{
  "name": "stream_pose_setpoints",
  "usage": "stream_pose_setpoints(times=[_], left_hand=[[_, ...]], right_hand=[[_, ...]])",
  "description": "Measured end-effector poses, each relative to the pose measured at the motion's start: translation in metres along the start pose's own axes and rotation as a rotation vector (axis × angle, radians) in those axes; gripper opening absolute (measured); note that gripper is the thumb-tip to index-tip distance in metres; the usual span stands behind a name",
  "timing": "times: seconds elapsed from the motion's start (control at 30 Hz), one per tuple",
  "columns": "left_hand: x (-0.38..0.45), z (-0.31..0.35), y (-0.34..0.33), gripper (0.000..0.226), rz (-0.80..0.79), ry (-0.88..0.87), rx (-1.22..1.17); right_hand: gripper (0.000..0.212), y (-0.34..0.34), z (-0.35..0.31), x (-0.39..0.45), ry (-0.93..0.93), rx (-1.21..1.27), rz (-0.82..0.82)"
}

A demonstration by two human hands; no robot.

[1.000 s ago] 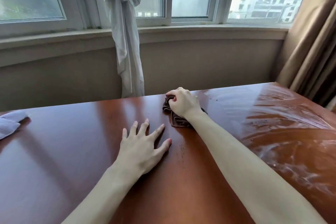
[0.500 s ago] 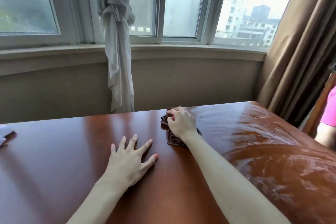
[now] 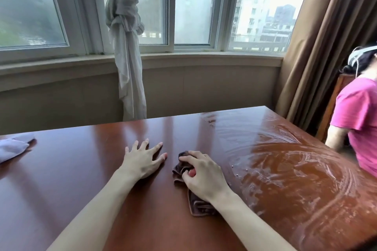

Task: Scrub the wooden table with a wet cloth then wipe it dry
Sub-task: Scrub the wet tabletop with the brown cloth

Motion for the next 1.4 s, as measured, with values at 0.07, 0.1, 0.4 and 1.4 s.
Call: stream_pose_setpoints(times=[0.07, 0.1, 0.4, 1.4], left_hand=[[0.001, -0.001, 0.0, 0.066, 0.003, -0.008, 0.007], [0.002, -0.001, -0.001, 0.066, 0.005, -0.012, 0.01], [0.01, -0.006, -0.008, 0.065, 0.016, -0.029, 0.039], [0.002, 0.001, -0.002, 0.065, -0.014, -0.024, 0.072]], right_hand=[[0.045, -0.002, 0.01, 0.023, -0.021, -0.009, 0.005], [0.045, -0.004, 0.016, 0.038, -0.037, -0.02, 0.007], [0.044, -0.042, 0.093, 0.208, -0.189, -0.094, 0.007], [0.046, 0.008, 0.021, 0.001, -0.057, 0.013, -0.002]])
Point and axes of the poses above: each hand's wrist, its own x-axis towards the middle knuckle, its own y-axis out of the back of the hand, z = x × y, the point moved 8 cm from there along x, towards the middle knuckle, and after that the axes turned 10 degrees about -x, right-handed, at the moved point
